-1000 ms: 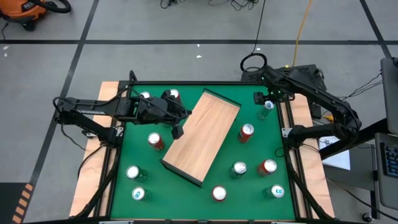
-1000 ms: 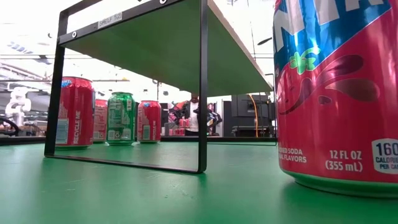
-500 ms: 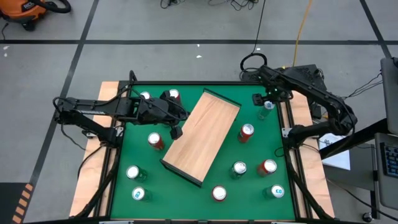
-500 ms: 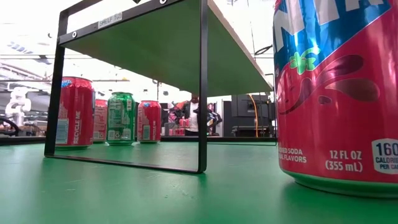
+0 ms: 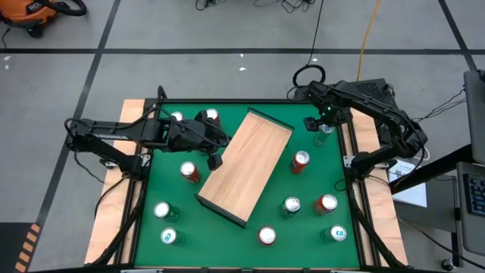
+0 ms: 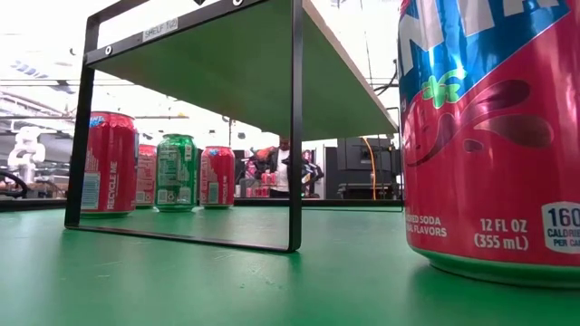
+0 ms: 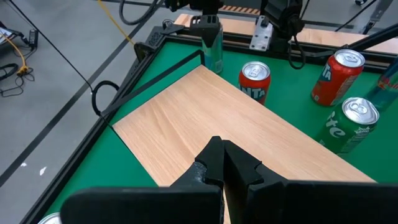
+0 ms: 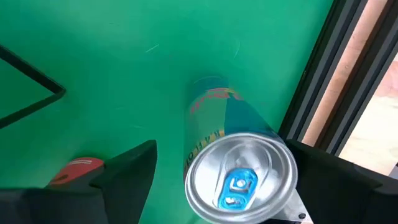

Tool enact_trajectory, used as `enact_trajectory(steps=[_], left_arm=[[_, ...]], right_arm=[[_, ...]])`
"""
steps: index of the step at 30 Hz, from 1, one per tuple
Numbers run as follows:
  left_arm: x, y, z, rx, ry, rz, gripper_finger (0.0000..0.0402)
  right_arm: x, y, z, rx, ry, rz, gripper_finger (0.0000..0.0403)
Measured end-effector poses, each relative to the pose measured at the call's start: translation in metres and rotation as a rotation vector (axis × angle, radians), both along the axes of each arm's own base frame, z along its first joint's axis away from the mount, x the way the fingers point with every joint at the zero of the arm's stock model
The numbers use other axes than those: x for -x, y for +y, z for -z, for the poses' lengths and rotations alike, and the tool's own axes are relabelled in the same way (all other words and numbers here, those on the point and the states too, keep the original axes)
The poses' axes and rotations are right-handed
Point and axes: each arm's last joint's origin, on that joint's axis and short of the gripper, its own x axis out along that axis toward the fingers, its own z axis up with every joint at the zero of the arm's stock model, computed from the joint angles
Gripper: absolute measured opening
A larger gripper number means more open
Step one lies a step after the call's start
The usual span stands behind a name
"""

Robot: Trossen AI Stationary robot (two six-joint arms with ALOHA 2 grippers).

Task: Sort soda cans
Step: Put the blue soda can on the shelf

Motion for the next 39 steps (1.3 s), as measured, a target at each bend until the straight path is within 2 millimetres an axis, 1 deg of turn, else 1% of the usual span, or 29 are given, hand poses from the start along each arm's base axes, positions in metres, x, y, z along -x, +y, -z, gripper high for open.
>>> enact_trajectory(steps=[9, 21, 24, 34, 39], left_arm=[[0.0, 0.0001, 0.0, 0.004, -0.001, -0.003, 0.0], [0.0, 0.0, 0.0, 0.005, -0.001, -0.002, 0.0], [0.0, 0.0, 0.0, 0.006, -0.002, -0.001, 0.0], [0.0001, -0.0004, -0.0001, 0.009, -0.002, 0.003, 0.0], [0.0001, -0.0004, -0.0001, 0.009, -0.002, 0.004, 0.0]], right_arm=[[-0.0022, -0.0023, 0.0051, -0.022, 0.021, 0.0, 0.0337], [-0.0009, -0.001, 0.0052, -0.037, 0.036, 0.0, 0.0334], [-0.0008, -0.0011, 0.0052, -0.035, 0.039, -0.002, 0.0321], [-0.0007, -0.001, 0.005, -0.034, 0.039, -0.007, 0.0245], [-0.0005, -0.0007, 0.0049, -0.036, 0.04, -0.014, 0.0233]])
